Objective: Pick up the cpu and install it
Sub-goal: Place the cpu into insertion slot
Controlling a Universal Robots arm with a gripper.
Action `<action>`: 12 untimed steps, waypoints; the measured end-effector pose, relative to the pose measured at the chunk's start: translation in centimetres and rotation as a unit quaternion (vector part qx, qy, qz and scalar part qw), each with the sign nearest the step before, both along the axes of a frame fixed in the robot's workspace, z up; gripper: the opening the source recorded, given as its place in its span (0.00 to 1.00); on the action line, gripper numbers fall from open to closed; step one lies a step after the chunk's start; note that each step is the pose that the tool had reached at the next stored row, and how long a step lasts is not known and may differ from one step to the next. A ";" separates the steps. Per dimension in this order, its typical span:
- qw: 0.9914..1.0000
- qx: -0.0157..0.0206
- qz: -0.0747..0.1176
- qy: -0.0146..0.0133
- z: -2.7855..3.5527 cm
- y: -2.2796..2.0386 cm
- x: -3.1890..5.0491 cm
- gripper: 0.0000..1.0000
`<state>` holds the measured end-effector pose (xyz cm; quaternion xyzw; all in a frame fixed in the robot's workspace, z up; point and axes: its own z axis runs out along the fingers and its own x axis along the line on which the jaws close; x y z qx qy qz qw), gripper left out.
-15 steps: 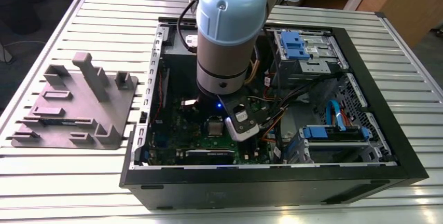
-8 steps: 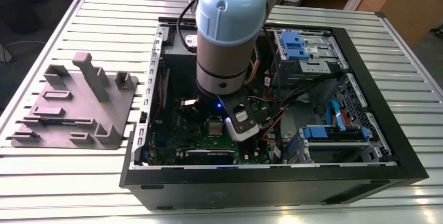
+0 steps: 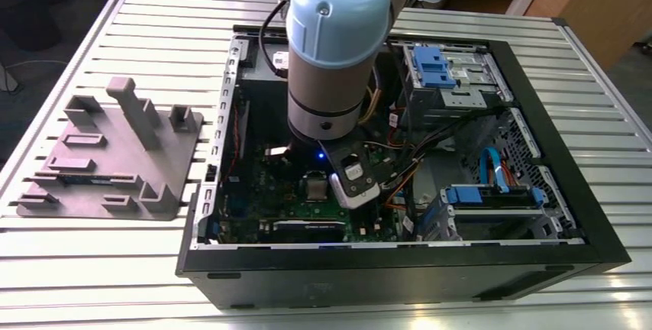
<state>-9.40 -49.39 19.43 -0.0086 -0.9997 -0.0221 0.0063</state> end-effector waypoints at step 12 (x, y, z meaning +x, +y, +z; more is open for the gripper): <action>1.000 0.000 0.000 0.002 0.05 -0.02 0.45 0.53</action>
